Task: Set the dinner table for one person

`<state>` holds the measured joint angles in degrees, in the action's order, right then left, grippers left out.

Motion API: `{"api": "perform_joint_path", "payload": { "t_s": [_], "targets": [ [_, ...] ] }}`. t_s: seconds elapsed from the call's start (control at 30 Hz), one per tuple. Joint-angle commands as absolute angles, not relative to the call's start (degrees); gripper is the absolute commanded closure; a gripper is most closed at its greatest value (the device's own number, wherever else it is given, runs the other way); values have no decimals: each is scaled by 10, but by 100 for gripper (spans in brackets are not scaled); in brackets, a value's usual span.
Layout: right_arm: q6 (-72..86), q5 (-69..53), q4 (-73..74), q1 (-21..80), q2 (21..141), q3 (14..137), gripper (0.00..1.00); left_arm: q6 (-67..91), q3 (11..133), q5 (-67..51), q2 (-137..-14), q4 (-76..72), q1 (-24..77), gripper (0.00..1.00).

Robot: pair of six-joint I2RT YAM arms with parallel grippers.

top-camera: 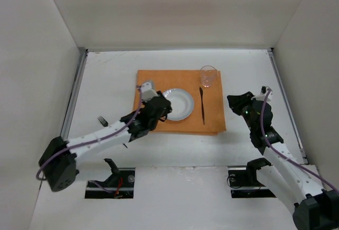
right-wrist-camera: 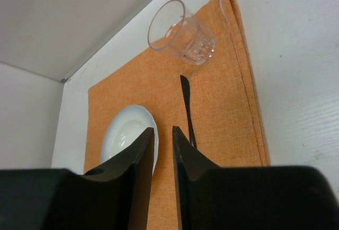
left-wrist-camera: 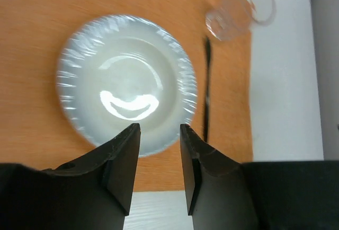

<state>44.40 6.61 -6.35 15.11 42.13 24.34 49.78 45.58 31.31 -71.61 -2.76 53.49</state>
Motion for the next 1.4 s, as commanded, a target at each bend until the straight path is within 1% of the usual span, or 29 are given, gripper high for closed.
{"api": "perform_joint_path", "payload": {
  "t_s": [0.0, 0.1, 0.17, 0.23, 0.37, 0.47, 0.63, 0.77, 1.03, 1.2, 1.27, 1.37],
  "targets": [
    [437, 52, -111, 173, 431, 248, 78, 556, 396, 362, -630, 160, 468, 66],
    [428, 56, -114, 195, 444, 255, 78, 592, 339, 355, -537, 272, 387, 65],
    [426, 65, -118, 207, 454, 257, 76, 596, 308, 344, -486, 313, 338, 64],
    [425, 63, -118, 214, 465, 262, 72, 586, 280, 325, -450, 337, 279, 63],
    [422, 62, -122, 230, 469, 266, 66, 567, 236, 283, -449, 310, 197, 64],
    [421, 58, -123, 236, 480, 271, 65, 546, 218, 261, -472, 268, 160, 64],
    [415, 65, -124, 247, 491, 274, 64, 529, 211, 257, -497, 227, 133, 67],
    [415, 58, -124, 252, 500, 279, 64, 518, 207, 257, -517, 211, 123, 70],
    [413, 69, -119, 254, 485, 275, 63, 518, 188, 208, -553, 173, 94, 78],
    [412, 76, -113, 248, 477, 272, 62, 512, 183, 193, -535, 167, 87, 95],
    [409, 83, -110, 248, 472, 272, 62, 512, 182, 197, -512, 170, 87, 97],
    [407, 91, -109, 248, 477, 272, 61, 511, 203, 204, -462, 189, 89, 98]
  ]
}}
